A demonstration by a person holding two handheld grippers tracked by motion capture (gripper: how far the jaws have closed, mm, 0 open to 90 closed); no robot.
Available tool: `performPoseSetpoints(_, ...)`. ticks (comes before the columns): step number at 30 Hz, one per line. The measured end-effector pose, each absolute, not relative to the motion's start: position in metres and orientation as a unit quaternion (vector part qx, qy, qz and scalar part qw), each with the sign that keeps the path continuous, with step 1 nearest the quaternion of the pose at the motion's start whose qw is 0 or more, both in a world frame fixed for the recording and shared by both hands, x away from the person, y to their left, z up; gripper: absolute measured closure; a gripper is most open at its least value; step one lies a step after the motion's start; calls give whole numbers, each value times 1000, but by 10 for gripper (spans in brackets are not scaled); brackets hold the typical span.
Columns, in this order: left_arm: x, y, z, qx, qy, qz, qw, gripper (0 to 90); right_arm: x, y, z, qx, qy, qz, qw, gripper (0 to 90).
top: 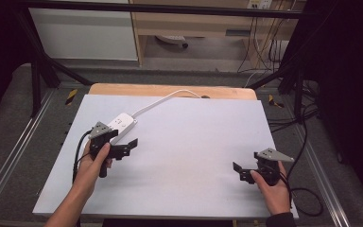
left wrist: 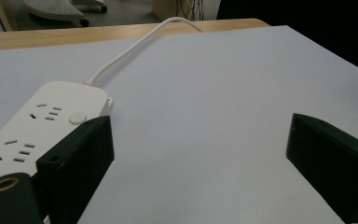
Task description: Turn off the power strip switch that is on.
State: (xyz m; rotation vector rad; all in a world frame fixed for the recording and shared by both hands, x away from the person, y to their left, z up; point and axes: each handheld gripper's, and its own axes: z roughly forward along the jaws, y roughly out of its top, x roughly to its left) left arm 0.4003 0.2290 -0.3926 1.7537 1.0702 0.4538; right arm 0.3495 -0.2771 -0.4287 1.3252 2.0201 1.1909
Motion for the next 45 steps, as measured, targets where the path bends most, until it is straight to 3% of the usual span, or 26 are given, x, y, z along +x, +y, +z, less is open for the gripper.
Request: performPoseSetpoints(45, 342, 269, -409, 727, 447, 175, 492, 66, 350, -275, -430, 477, 736, 426, 219, 31)
